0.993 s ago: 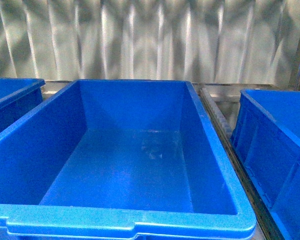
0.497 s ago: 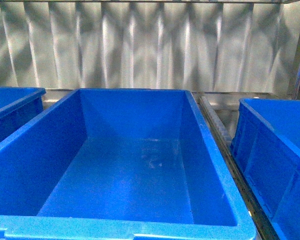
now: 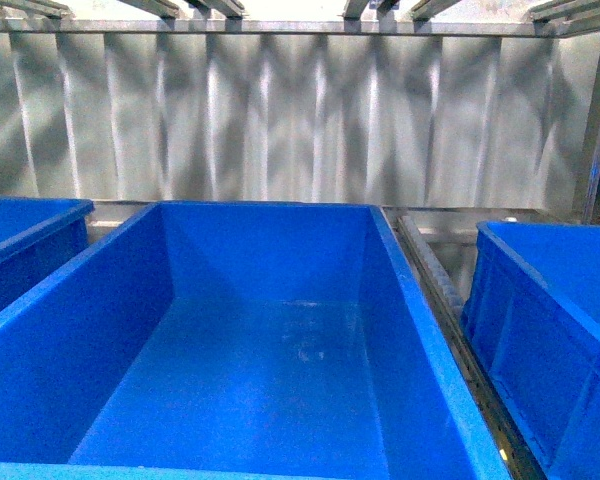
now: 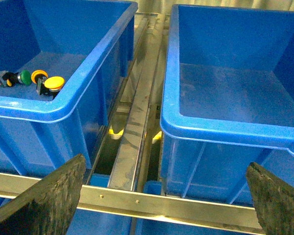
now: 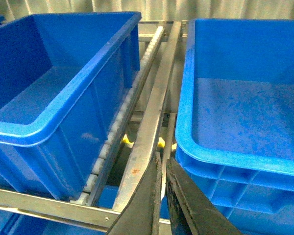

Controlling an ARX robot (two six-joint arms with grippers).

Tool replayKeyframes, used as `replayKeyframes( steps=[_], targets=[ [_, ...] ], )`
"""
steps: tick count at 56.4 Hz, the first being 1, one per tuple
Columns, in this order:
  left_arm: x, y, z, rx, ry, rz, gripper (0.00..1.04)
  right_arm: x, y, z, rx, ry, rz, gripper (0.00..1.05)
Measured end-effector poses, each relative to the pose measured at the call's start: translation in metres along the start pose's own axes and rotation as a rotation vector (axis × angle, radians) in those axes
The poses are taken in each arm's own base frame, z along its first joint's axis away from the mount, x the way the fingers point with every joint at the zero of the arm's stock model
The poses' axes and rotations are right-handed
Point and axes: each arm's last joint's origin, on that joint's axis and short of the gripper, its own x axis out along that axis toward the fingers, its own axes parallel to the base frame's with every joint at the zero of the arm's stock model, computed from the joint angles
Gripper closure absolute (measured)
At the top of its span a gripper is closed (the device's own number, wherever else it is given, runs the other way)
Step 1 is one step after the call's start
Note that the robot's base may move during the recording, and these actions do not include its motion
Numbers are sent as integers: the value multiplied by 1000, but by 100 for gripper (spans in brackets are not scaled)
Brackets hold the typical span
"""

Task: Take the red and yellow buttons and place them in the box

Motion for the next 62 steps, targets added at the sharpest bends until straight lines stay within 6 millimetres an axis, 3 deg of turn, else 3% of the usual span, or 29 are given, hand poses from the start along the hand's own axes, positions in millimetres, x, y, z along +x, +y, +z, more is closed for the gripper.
replayKeyframes(
  steps=[31, 62],
  targets=[
    [0, 0, 0, 0, 0, 0, 8, 0, 0, 0, 1, 0, -1, 6],
    [0, 0, 0, 0, 0, -1, 8, 0, 0, 0, 1, 0, -3, 7]
  ],
)
